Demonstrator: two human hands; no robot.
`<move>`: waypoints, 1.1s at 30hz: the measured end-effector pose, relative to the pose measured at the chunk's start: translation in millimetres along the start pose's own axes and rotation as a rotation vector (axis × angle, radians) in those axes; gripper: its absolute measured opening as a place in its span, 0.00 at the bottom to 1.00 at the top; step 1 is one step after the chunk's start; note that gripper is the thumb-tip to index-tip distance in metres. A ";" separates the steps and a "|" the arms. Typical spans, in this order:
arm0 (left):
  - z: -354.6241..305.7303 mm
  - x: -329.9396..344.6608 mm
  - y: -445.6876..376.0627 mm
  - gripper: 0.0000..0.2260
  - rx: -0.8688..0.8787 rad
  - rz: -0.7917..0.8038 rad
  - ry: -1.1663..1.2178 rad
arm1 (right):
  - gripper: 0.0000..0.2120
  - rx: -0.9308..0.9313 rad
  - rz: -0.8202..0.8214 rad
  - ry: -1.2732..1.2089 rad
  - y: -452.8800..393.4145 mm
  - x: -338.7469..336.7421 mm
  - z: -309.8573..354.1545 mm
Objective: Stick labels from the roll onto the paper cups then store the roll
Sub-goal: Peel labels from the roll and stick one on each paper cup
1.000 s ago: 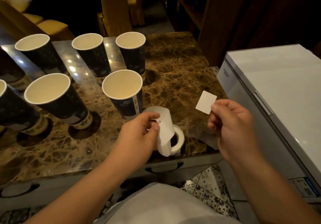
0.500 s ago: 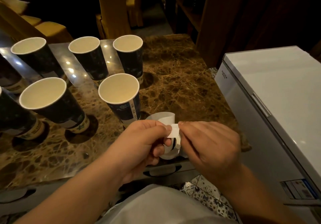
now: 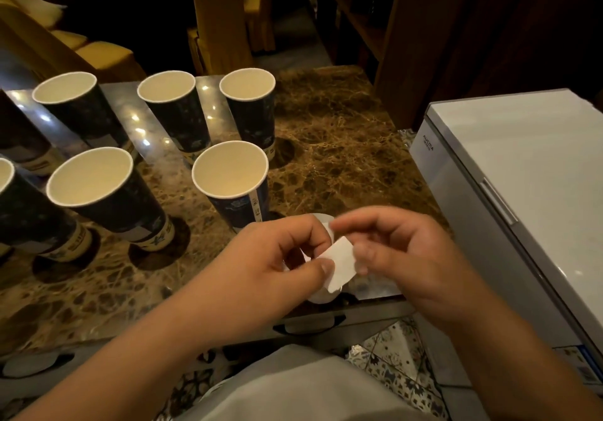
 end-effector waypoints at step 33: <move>47.7 -123.1 -227.6 0.40 0.029 -0.162 -1.012 | 0.13 -0.124 -0.345 0.179 -10.8 0.9 16.1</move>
Point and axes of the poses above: each hand's wrist, its own y-axis away from the middle knuckle, its own x-axis out of the palm, z = x × y, the point moved 5 cm from there along -y, towards the middle knuckle, and after that the axes turned 13 degrees about -z, right-handed, at the moved point
